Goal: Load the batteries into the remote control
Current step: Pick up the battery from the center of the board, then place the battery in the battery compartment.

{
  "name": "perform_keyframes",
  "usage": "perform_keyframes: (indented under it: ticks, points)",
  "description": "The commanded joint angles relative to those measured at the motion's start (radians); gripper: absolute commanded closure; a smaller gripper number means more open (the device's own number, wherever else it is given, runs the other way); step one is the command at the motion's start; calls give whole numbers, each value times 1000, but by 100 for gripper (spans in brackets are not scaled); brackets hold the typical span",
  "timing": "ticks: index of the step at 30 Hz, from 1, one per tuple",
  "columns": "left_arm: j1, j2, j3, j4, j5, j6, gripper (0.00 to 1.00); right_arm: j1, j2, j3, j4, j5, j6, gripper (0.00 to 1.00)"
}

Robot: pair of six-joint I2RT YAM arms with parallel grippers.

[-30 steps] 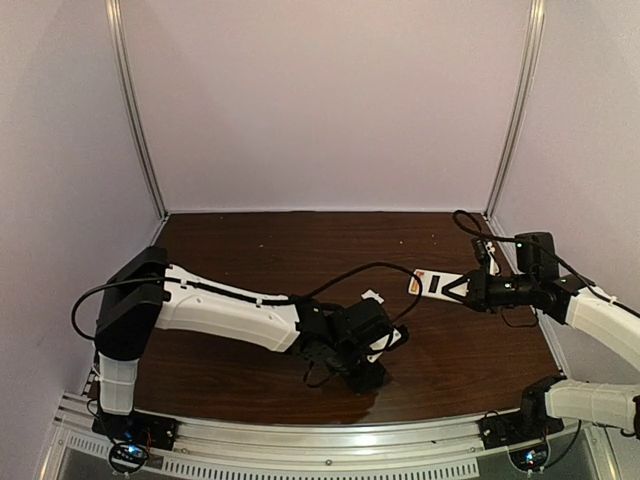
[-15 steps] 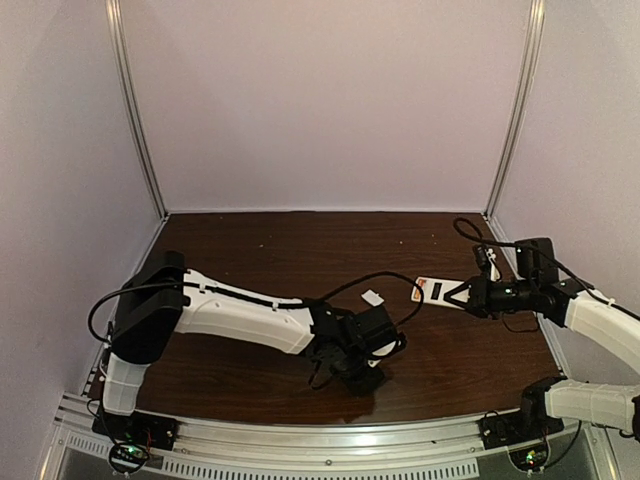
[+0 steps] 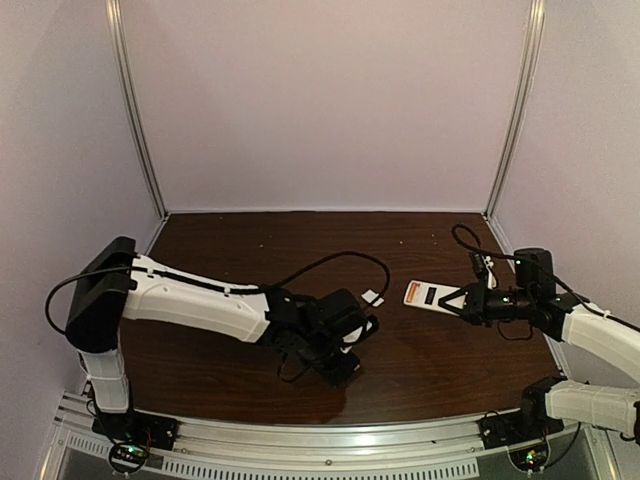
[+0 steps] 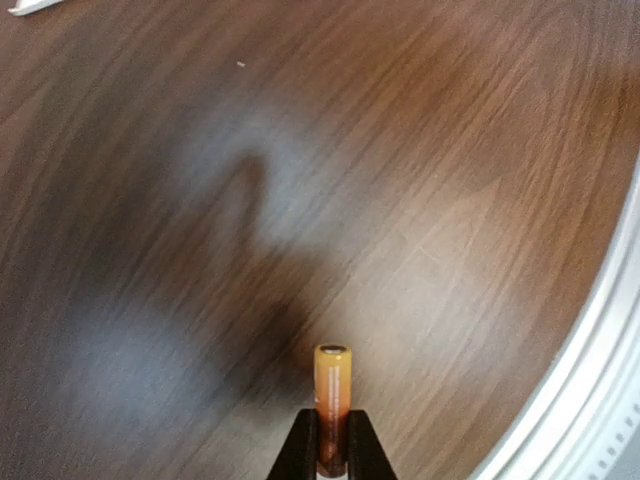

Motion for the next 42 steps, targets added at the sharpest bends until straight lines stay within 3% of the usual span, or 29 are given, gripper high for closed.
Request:
perform_keyframes:
  ticks: [1, 12, 17, 42]
  points:
    - [58, -233, -102, 205, 62, -102, 100, 58, -21, -59, 211, -27, 124, 100]
    - [121, -315, -98, 244, 134, -199, 100, 253, 28, -111, 454, 42, 267, 100]
    - [122, -323, -78, 230, 103, -213, 100, 314, 60, -127, 535, 78, 301, 100]
    - [131, -267, -50, 186, 29, -280, 100, 472, 134, -154, 678, 165, 375, 100]
